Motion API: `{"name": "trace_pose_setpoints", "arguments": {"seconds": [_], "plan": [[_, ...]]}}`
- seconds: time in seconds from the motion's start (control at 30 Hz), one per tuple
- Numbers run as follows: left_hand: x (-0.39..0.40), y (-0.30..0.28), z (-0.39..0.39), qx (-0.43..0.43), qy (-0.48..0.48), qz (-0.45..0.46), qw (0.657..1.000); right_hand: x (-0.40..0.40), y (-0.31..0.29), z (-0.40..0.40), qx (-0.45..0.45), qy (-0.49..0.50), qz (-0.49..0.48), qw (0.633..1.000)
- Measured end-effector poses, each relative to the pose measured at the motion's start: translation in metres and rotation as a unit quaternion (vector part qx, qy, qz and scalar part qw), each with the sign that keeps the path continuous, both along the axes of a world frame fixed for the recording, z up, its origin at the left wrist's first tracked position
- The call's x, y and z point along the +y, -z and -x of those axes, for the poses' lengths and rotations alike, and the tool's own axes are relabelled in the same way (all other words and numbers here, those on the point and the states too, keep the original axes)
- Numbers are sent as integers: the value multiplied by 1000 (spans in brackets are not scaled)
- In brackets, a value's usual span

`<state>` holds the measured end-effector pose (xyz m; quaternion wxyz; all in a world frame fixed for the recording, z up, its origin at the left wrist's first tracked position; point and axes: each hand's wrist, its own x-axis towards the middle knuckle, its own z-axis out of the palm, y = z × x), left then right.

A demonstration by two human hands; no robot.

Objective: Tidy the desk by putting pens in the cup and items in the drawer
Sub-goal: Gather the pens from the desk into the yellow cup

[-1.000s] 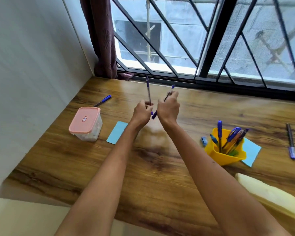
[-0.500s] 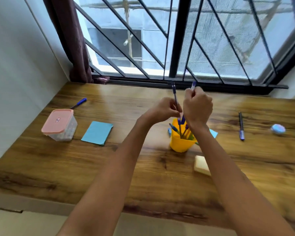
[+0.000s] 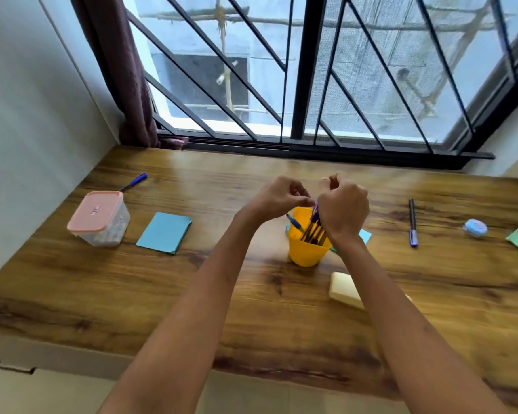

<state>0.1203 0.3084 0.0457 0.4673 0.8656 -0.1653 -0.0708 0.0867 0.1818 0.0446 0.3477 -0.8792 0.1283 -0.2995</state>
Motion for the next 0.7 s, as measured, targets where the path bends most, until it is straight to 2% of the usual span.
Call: {"name": "trace_pose_setpoints", "arguments": {"seconds": [0.1, 0.23, 0.33, 0.43, 0.57, 0.7], "plan": [[18, -1, -3, -33, -98, 36, 994, 21, -6, -3, -45, -21, -10, 999], [62, 1, -8, -83, -242, 50, 965, 75, -10, -14, -41, -138, -7, 990], [111, 11, -22, -107, -339, -9, 935, 116, 0, -22, 13, -240, 23, 970], [169, 26, -44, -126, -415, -116, 894, 147, 24, -27, 72, -307, 53, 948], [234, 48, -70, -78, -448, -249, 855, 176, 62, -31, 114, -359, 67, 924], [272, 64, -96, 40, -440, -308, 843, 189, 87, -38, 110, -391, 55, 912]]}}
